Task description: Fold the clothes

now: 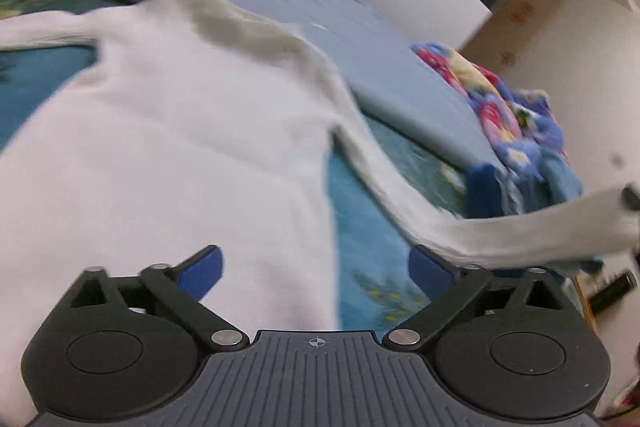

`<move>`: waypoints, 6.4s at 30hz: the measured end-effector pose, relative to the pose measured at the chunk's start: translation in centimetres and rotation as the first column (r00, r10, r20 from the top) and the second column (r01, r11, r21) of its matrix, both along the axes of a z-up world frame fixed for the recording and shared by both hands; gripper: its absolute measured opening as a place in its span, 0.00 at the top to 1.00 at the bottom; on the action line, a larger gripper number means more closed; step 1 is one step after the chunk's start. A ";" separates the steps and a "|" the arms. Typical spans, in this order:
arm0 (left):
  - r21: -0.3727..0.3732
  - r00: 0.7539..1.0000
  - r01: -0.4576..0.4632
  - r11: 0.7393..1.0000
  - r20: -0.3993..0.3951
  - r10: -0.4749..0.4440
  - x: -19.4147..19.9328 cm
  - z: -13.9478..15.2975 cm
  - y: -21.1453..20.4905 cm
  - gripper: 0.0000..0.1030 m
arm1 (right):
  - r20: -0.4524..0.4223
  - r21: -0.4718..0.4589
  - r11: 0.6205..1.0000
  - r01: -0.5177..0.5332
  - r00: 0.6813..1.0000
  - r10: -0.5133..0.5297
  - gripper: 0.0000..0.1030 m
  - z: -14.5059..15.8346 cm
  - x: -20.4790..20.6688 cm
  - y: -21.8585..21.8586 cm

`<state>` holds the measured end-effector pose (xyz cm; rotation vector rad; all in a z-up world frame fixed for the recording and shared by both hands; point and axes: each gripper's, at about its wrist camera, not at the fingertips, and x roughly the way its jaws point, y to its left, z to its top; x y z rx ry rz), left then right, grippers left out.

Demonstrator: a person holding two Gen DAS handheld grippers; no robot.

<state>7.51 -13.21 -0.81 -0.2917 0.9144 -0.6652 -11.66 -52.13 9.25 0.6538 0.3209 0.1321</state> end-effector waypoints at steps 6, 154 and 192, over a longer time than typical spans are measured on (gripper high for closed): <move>-0.041 0.991 -0.123 0.992 0.051 0.125 0.6 0.8 6.3 0.02 | -0.008 -0.113 0.973 -0.202 0.979 0.203 0.92 3.8 8.9 7.7; -0.086 0.877 -0.466 0.881 0.090 0.473 -0.6 -4.7 20.7 0.97 | -0.430 0.110 0.992 0.065 0.903 -0.012 0.61 -16.0 23.0 3.9; -0.056 0.972 -0.227 0.972 0.052 0.230 3.0 -3.5 11.5 0.97 | -0.349 -0.571 0.777 -0.265 0.935 0.063 0.56 -14.9 24.3 13.5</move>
